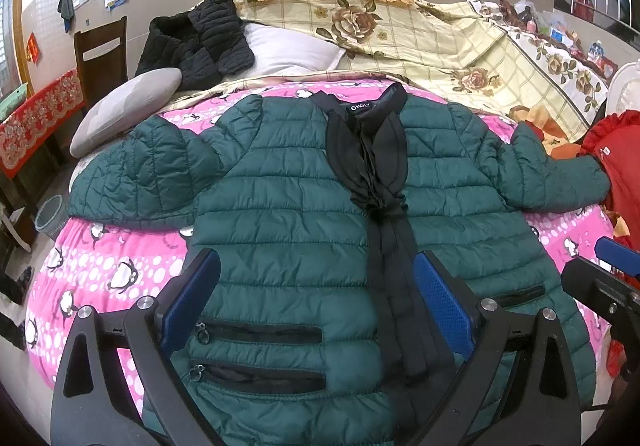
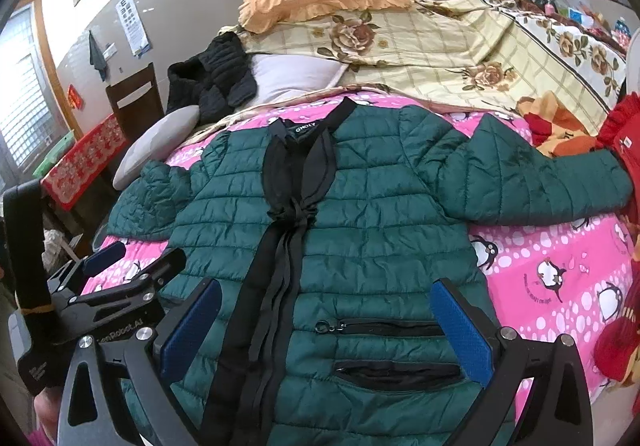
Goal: Fold large clothes
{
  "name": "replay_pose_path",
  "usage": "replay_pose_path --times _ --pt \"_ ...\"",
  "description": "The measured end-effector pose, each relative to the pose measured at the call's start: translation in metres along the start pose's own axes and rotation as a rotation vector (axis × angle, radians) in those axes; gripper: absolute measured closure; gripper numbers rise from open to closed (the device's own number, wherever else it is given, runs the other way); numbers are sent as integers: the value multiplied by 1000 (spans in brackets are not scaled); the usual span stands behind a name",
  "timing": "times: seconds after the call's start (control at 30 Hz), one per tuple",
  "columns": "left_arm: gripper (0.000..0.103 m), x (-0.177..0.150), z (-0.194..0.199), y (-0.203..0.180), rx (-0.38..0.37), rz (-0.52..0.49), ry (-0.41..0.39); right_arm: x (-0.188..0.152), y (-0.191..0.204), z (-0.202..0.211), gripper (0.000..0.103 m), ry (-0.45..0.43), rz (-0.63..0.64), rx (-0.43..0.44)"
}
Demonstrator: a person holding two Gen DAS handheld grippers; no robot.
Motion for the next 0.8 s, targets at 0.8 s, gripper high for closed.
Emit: replay_pose_path --times 0.8 --pt "5 -1 -8 1 7 -2 7 4 5 -2 0 -2 -11 0"
Point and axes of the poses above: each gripper's, at about its wrist camera, not at the fingertips, and z roughly against the way its jaws point, y to its left, x to its top, the point moved 10 cm from there along -z, roughly the way its jaws point, and after that the axes turned 12 degrees about z, right-handed, at the moved point
